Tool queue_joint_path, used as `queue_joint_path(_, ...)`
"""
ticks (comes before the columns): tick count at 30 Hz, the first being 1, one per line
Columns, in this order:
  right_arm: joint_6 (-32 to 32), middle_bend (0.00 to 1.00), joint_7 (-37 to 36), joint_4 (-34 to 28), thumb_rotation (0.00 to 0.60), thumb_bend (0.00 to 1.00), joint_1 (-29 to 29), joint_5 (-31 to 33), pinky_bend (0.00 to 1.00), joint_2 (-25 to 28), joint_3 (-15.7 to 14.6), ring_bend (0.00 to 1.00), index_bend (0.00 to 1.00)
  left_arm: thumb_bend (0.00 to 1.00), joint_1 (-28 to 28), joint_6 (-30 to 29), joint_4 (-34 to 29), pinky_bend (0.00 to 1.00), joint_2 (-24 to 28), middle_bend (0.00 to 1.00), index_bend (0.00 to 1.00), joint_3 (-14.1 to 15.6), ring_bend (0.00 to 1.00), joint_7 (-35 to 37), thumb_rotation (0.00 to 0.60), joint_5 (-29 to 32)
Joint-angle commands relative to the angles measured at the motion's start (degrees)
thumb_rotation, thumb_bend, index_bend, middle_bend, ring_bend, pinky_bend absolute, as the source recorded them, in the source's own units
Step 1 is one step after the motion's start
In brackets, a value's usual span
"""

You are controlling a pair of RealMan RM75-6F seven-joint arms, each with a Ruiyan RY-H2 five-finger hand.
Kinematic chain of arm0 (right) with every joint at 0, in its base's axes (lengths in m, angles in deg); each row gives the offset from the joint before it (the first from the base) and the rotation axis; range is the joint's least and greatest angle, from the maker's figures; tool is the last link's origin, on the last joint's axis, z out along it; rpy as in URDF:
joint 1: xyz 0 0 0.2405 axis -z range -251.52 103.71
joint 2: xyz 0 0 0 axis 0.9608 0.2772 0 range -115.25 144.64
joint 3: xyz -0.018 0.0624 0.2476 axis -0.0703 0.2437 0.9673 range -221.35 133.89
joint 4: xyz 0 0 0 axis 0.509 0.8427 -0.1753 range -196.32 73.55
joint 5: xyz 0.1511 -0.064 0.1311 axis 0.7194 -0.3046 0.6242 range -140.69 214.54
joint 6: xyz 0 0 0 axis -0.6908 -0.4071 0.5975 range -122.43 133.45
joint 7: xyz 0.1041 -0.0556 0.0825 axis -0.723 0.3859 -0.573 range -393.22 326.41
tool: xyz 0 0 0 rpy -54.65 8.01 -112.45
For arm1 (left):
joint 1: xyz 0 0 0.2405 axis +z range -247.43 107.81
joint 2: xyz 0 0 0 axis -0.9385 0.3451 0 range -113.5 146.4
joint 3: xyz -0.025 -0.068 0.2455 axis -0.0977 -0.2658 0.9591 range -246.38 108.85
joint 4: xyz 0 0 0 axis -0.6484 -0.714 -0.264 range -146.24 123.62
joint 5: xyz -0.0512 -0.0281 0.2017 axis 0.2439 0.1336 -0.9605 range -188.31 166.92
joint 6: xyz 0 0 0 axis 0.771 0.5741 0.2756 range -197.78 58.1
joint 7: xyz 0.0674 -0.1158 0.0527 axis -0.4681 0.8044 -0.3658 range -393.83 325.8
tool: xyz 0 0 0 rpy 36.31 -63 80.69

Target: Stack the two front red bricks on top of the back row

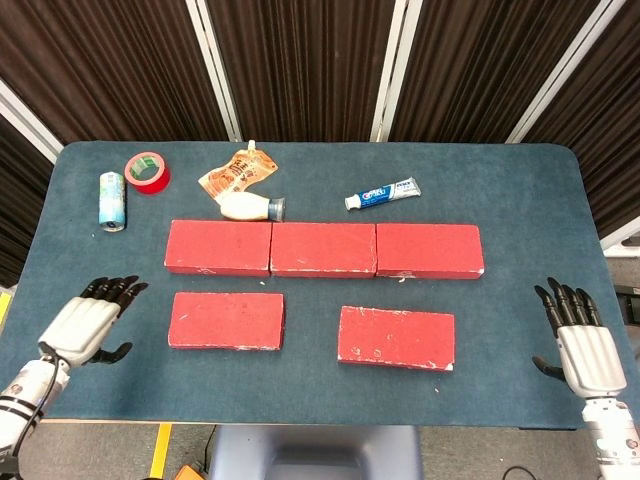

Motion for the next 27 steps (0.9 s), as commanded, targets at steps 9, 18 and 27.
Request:
queue_joint_path(9, 0.6, 0.0, 0.6, -0.1, 0.6, 0.0, -0.2, 0.1, 0.0, -0.3, -0.3, 0.0, 0.0, 0.28, -7.0, -7.0, 1.9, 0.04, -13.6, 0.0, 0.0, 1.8, 0.0, -10.8, 0.6, 6.4)
queue_joint_path(18, 1.6, 0.0, 1.0, -0.1, 0.6, 0.0, -0.5, 0.8, 0.0, -0.5, -0.3, 0.0, 0.0, 0.27, -13.0, -12.1, -1.7, 0.04, -17.2, 0.0, 0.0, 4.3, 0.0, -22.3, 0.6, 20.8)
queue_joint_path(27, 1.4, 0.0, 0.5, 0.1, 0.6, 0.0, -0.6, 0.9, 0.0, -0.4, -0.2, 0.0, 0.0, 0.24, -18.4, -16.7, -0.7, 0.04, -24.3, 0.0, 0.0, 4.0, 0.0, -25.8, 0.6, 31.7)
